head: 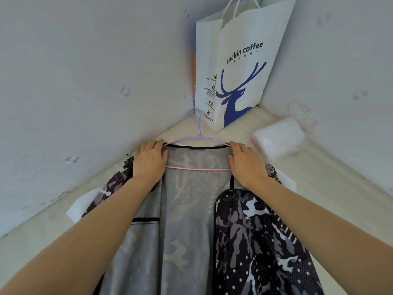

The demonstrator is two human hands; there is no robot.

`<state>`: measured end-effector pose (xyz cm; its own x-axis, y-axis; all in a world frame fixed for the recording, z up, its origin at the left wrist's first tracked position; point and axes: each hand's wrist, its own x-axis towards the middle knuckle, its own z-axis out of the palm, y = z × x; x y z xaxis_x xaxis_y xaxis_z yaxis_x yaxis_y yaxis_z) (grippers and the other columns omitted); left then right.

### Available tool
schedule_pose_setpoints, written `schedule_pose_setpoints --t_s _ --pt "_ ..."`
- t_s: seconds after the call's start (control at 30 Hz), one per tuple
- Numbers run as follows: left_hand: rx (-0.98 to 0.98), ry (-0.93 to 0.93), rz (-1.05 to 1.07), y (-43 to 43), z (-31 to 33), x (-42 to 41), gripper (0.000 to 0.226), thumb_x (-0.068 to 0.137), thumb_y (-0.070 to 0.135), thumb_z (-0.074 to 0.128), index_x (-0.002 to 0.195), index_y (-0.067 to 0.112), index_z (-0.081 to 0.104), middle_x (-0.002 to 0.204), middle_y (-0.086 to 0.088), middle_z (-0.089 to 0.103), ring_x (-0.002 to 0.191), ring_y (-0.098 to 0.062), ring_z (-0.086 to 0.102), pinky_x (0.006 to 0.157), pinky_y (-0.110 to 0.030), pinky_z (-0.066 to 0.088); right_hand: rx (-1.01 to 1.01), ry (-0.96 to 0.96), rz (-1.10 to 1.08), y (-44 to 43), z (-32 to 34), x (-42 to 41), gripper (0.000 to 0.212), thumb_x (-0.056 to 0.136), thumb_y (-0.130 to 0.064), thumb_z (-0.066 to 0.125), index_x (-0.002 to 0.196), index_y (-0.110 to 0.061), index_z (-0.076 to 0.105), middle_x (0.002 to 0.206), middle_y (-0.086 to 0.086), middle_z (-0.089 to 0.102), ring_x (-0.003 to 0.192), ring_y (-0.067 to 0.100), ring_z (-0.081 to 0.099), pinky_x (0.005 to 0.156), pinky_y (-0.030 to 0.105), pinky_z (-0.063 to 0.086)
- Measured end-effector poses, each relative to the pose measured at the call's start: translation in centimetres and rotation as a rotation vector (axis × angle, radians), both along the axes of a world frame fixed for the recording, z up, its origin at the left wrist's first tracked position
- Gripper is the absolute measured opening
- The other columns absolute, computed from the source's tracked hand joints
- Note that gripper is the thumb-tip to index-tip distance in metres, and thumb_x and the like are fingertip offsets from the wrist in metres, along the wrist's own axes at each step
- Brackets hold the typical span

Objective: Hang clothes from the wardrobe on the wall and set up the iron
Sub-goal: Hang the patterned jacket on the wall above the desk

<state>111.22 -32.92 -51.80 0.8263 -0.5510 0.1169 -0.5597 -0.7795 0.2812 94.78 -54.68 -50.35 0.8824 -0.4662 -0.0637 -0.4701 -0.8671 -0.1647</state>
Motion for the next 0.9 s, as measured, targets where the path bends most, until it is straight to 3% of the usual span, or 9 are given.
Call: schedule_pose_setpoints --t_s 0.13,0.4,0.57,0.7,0.8,0.9 --pt "0.051 -0.029 -0.034 1.8 -0.2 -2.5 0.048 0.095 0.028 0.051 0.138 0.008 0.047 0.143 -0.011 0.047 0.134 -0.033 0.039 0.111 -0.050 0.025 0.000 0.039 0.032 1.4 -0.1 -2.1 0.055 0.101 -0.031 0.034 0.149 -0.008 0.022 0.155 0.015 0.025 0.142 0.032 0.023 0.116 0.044 0.022" --pt "0.101 -0.051 -0.131 4.3 0.6 -8.0 0.057 0.091 0.039 0.027 0.135 0.012 0.051 0.142 -0.007 0.049 0.136 -0.028 0.039 0.113 -0.051 0.026 0.018 0.039 0.046 5.2 1.6 -6.7 0.054 0.102 -0.035 0.030 0.147 -0.006 0.029 0.153 0.013 0.031 0.143 0.028 0.023 0.118 0.044 0.019" --pt "0.127 -0.047 -0.169 5.8 1.7 -11.8 0.053 0.092 0.036 0.030 0.132 0.010 0.054 0.136 -0.009 0.054 0.134 -0.029 0.042 0.110 -0.051 0.032 0.058 0.055 0.034 9.1 2.9 -10.5 0.055 0.102 -0.036 0.026 0.150 -0.008 0.021 0.156 0.011 0.023 0.146 0.026 0.015 0.119 0.042 0.013" --pt "0.138 -0.027 -0.221 8.0 2.7 -15.9 0.052 0.090 0.033 0.031 0.129 0.010 0.056 0.131 -0.008 0.058 0.130 -0.029 0.047 0.107 -0.051 0.037 0.044 0.051 0.007 13.0 3.2 -14.1 0.057 0.101 -0.036 0.026 0.149 -0.006 0.024 0.156 0.014 0.024 0.145 0.030 0.017 0.117 0.044 0.015" --pt "0.104 0.008 -0.258 10.3 3.1 -19.2 0.049 0.089 0.030 0.034 0.127 0.010 0.057 0.129 -0.008 0.059 0.128 -0.029 0.049 0.106 -0.049 0.039 0.088 0.084 -0.020 16.0 3.8 -16.9 0.057 0.101 -0.035 0.024 0.151 -0.008 0.016 0.159 0.011 0.014 0.147 0.028 0.008 0.120 0.043 0.011" --pt "0.061 0.025 -0.302 12.9 3.7 -22.3 0.041 0.088 0.022 0.051 0.126 0.009 0.057 0.128 -0.008 0.060 0.126 -0.028 0.052 0.102 -0.046 0.043 0.096 0.086 -0.043 19.3 4.9 -19.9 0.057 0.102 -0.035 0.026 0.151 -0.008 0.013 0.159 0.010 0.013 0.147 0.026 0.005 0.120 0.040 0.009"
